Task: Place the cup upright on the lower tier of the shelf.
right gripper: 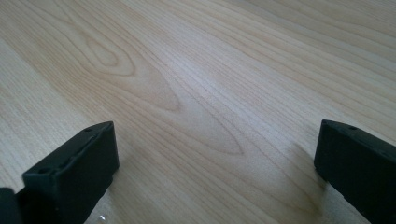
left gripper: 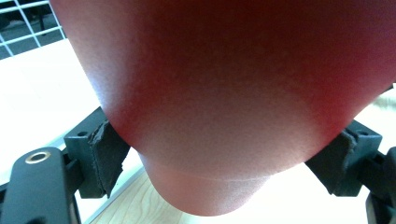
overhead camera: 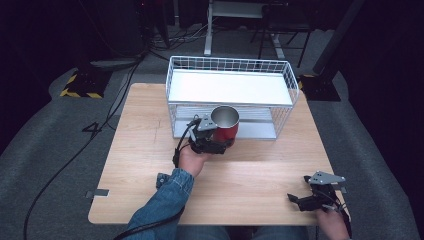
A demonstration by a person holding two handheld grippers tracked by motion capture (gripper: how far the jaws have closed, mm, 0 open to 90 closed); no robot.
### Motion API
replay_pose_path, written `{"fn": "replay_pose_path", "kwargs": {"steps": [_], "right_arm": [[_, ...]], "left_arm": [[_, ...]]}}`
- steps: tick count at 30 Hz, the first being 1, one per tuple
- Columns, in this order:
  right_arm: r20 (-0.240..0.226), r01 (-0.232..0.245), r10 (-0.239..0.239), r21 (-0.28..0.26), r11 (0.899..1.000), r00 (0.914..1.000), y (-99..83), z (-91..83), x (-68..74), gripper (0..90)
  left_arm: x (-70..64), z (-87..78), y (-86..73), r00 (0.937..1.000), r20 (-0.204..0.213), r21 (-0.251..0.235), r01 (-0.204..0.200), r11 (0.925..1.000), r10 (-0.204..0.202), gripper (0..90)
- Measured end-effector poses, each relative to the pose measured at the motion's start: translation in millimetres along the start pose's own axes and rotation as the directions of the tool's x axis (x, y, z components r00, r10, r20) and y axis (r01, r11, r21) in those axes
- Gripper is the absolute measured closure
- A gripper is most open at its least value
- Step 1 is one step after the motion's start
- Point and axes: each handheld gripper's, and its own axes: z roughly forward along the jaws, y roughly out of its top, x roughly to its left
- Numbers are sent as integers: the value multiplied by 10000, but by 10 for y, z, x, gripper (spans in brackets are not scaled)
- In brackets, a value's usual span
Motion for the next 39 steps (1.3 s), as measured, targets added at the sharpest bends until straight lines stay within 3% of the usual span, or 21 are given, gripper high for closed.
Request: {"fn": "replay_pose_path", "kwargs": {"steps": [8, 15, 17, 23, 27, 33, 39], "right_arm": [[-1, 0, 0, 0, 10000, 10000, 0, 0, 0, 0], [-45, 52, -52, -10, 10000, 10000, 0, 0, 4, 0], [-47, 51, -51, -9, 10000, 10000, 0, 0, 4, 0], [-48, 49, -49, -12, 10000, 10000, 0, 0, 3, 0], [-50, 51, -51, -11, 10000, 10000, 0, 0, 3, 0], [-71, 83, -84, -18, 10000, 9999, 0, 1, 4, 0], [-69, 89, -90, -18, 10000, 9999, 0, 1, 4, 0]], "left_arm": [[31, 216, -57, 10000, -2, 276, 77, 9996, -77, 169], [121, 362, -45, 9994, -295, 348, 206, 9992, -196, 168], [187, 445, -25, 9977, -679, 320, 104, 9994, -82, 168], [279, 560, -23, 9931, -1169, 107, 66, 9999, -54, 168], [375, 670, -72, 9875, -1526, -37, 384, 9993, -386, 167], [456, 771, -52, 9832, -1708, -296, 608, 9977, -650, 167], [490, 837, -13, 9774, -2007, -159, 648, 9978, -667, 167]]}}
